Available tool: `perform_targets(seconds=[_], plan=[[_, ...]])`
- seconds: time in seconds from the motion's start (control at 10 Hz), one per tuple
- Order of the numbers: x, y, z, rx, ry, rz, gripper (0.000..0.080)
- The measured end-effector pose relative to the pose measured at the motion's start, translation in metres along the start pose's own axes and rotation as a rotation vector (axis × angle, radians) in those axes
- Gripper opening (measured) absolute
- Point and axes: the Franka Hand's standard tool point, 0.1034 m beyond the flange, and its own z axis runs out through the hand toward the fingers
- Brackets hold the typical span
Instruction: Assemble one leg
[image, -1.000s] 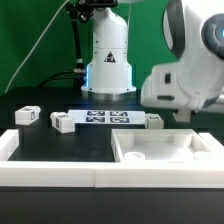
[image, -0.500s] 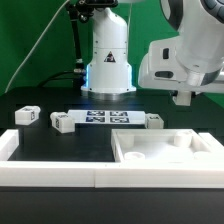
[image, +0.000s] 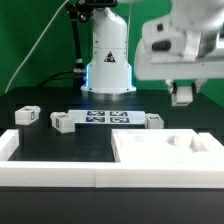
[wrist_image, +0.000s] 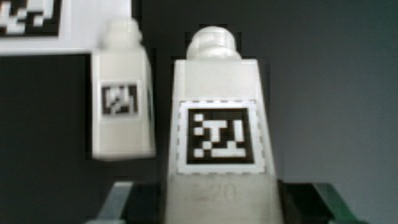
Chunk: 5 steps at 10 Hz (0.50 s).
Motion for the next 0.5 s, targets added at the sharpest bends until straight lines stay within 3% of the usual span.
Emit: perform_targets(seconds=[0.1,0.5], plan=[[0.0013,-0.0050,-0.0131,-0.004,0.060,0.007,0.0291],[0.0110,-0.0070,-0.0130,0.014,0.386,-0.020,0.0292]])
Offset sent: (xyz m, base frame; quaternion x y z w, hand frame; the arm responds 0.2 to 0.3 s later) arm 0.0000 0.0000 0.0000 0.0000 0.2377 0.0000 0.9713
